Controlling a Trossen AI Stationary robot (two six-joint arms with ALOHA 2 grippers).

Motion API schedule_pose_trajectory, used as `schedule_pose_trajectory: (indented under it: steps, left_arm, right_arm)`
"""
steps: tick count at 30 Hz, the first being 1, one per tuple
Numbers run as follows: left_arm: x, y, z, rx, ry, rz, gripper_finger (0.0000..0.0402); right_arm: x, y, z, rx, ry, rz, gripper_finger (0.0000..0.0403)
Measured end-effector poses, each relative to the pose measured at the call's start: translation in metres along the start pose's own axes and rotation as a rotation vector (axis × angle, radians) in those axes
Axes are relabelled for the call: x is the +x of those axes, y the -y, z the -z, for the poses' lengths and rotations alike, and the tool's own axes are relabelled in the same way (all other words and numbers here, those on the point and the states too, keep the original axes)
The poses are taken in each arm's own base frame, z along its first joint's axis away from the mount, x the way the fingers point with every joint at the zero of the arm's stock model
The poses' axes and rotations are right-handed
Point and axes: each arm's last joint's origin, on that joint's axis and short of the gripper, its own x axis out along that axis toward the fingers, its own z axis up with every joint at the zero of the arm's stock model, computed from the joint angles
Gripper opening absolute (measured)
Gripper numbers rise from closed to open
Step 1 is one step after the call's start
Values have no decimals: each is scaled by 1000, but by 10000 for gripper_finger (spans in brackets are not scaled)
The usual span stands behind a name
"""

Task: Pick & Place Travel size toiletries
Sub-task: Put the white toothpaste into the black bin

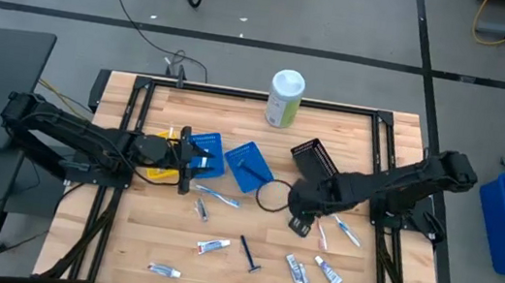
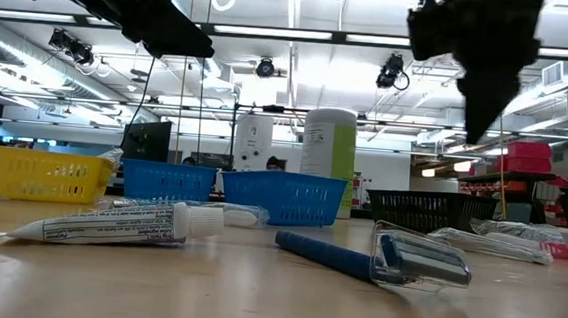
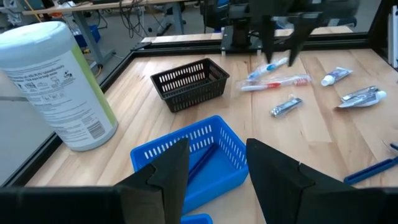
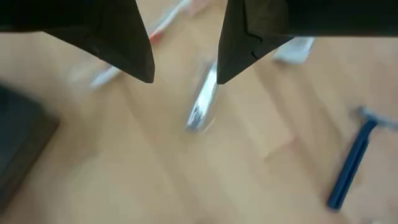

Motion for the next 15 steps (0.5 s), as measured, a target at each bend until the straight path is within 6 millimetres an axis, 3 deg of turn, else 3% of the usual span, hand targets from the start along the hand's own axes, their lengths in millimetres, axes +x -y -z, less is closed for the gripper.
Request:
schedule_pose_trajectory:
  steps: [15]
  left_arm:
    - [0, 0, 0, -19, 0, -3, 167]
  right_arm:
    - [-4, -32, 46, 26, -180, -83, 186]
